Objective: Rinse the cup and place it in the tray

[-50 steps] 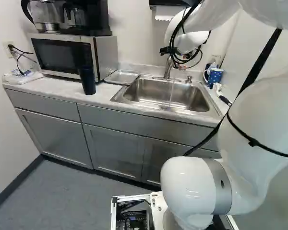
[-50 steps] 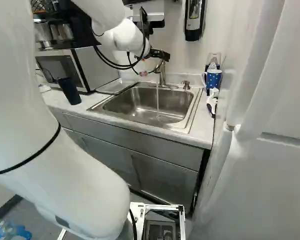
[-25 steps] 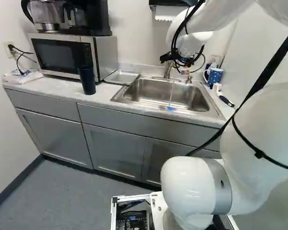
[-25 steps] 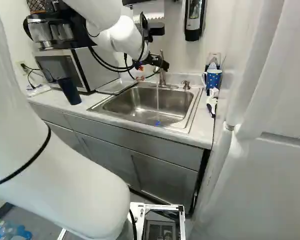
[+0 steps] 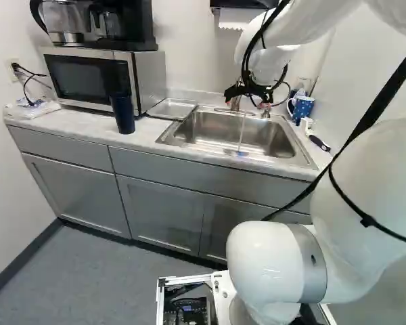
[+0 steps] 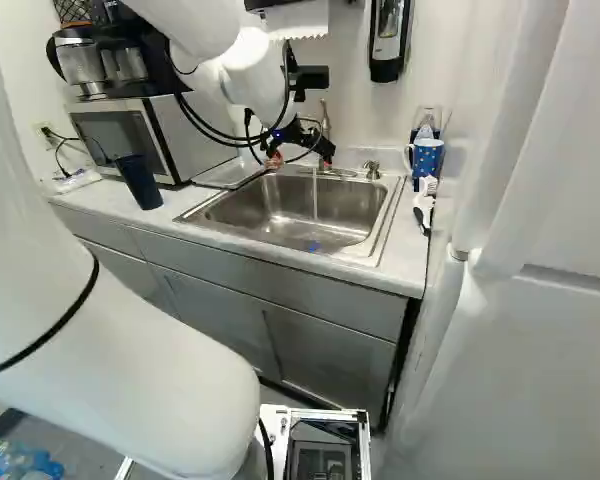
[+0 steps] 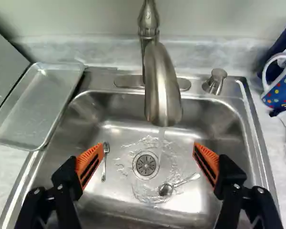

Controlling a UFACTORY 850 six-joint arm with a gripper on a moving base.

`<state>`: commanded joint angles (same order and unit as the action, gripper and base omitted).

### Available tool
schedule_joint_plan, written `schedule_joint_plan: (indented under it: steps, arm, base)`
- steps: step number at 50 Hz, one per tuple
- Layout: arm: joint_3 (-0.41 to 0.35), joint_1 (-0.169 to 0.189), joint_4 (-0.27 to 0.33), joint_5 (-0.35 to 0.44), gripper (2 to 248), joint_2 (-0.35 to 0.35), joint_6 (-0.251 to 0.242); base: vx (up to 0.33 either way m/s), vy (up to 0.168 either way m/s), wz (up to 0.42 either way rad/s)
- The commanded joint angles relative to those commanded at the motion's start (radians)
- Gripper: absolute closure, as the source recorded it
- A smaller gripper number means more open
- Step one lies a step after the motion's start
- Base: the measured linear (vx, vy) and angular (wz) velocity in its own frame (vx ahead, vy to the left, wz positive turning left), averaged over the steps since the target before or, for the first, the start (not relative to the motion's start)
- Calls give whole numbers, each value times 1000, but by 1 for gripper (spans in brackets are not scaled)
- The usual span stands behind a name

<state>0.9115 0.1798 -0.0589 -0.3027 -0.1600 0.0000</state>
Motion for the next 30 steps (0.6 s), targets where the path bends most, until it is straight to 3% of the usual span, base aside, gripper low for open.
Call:
schedule_joint_plan:
  steps: [24, 30]
  arm:
    - [0, 0, 0, -204, 3, 0, 0]
    - [0, 0, 0, -204, 3, 0, 0]
  base:
    - [0, 0, 0]
    - [0, 0, 0]
